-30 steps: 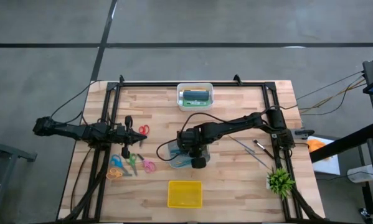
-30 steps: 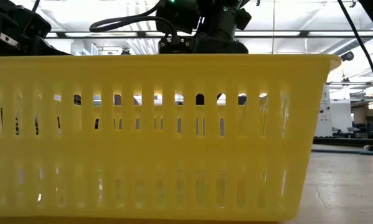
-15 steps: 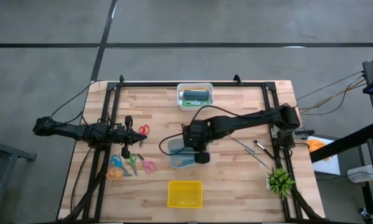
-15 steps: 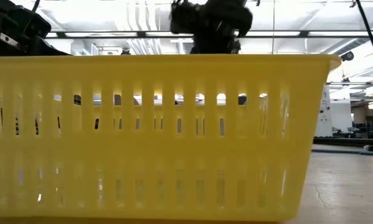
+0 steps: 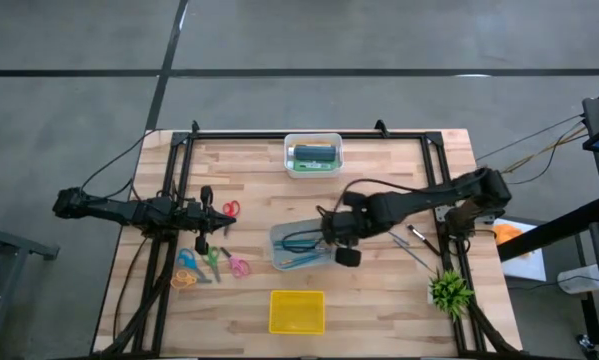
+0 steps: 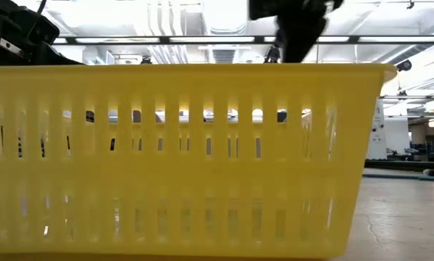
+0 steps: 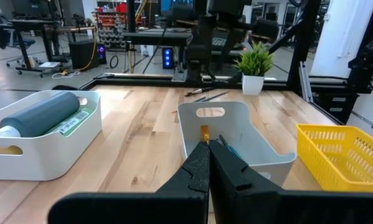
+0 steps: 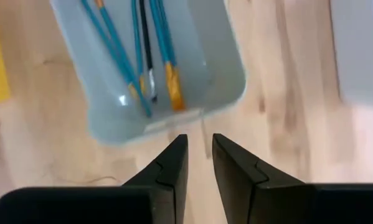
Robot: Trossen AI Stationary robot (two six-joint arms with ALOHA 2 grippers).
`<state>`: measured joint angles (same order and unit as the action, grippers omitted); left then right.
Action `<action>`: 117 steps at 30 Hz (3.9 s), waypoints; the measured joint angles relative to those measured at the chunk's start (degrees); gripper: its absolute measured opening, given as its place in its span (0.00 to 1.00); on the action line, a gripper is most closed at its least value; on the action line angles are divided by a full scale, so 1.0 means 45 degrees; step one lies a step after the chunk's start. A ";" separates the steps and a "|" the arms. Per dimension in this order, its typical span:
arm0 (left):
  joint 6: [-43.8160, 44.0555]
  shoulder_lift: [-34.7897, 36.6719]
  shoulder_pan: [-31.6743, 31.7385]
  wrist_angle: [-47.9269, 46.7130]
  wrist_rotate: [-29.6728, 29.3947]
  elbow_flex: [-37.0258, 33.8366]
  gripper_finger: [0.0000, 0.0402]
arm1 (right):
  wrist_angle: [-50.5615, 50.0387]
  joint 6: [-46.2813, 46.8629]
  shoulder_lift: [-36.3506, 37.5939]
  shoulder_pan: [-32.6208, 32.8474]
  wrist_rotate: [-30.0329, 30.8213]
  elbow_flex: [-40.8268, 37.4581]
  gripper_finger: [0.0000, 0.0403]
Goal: Pick & Place Paint Supplies
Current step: Put the blue paint brush into the gray bin
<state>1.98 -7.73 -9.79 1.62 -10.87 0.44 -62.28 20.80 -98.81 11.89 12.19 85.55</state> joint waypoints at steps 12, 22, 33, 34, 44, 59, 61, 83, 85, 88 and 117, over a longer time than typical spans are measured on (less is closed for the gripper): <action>0.0004 -0.0005 0.0002 0.0002 0.0000 0.0002 0.00 | 0.0077 0.6464 0.3306 0.0785 0.0033 -0.5272 0.17; 0.0000 -0.0005 0.0002 -0.0003 0.0000 -0.0001 0.00 | 0.1068 0.8152 0.5030 0.0739 0.0665 -0.8640 0.17; 0.0005 -0.0005 -0.0001 0.0002 0.0000 0.0002 0.00 | 0.2677 0.8276 0.5301 0.0588 0.0474 -1.0347 0.17; 0.0002 -0.0005 -0.0001 0.0002 0.0000 0.0002 0.00 | 0.2775 0.8276 0.5262 0.0570 0.0471 -1.0442 0.17; 0.0004 -0.0005 0.0002 0.0002 0.0000 0.0001 0.00 | 0.3976 0.7692 0.4872 -0.0034 0.0227 -1.1279 0.17; 0.0002 0.0000 0.0002 0.0000 0.0000 0.0000 0.00 | 0.5204 0.7567 0.4911 -0.0633 -0.0665 -1.2181 0.17; 0.0000 0.0000 -0.0003 0.0000 0.0000 -0.0001 0.00 | 0.5231 0.7569 0.4906 -0.0628 -0.0663 -1.2203 0.17; 0.0000 0.0000 0.0001 -0.0001 0.0000 -0.0003 0.00 | 0.5287 0.7712 0.4882 -0.0623 -0.0690 -1.2184 0.04; 0.0004 0.0000 -0.0003 -0.0003 0.0000 0.0002 0.00 | 0.5289 0.7712 0.4877 -0.0623 -0.0690 -1.2184 0.04; 0.0003 -0.0005 0.0000 0.0002 0.0000 0.0000 0.00 | 0.5304 0.7681 0.4939 -0.0623 -0.0690 -1.2195 0.04; 0.0000 -0.0005 -0.0003 0.0001 0.0000 0.0002 0.00 | 0.5310 0.3103 0.5431 -0.0619 0.0330 -0.8568 0.04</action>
<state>1.98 -7.75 -9.80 1.63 -10.87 0.45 -38.38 34.77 -74.37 9.10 13.67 46.99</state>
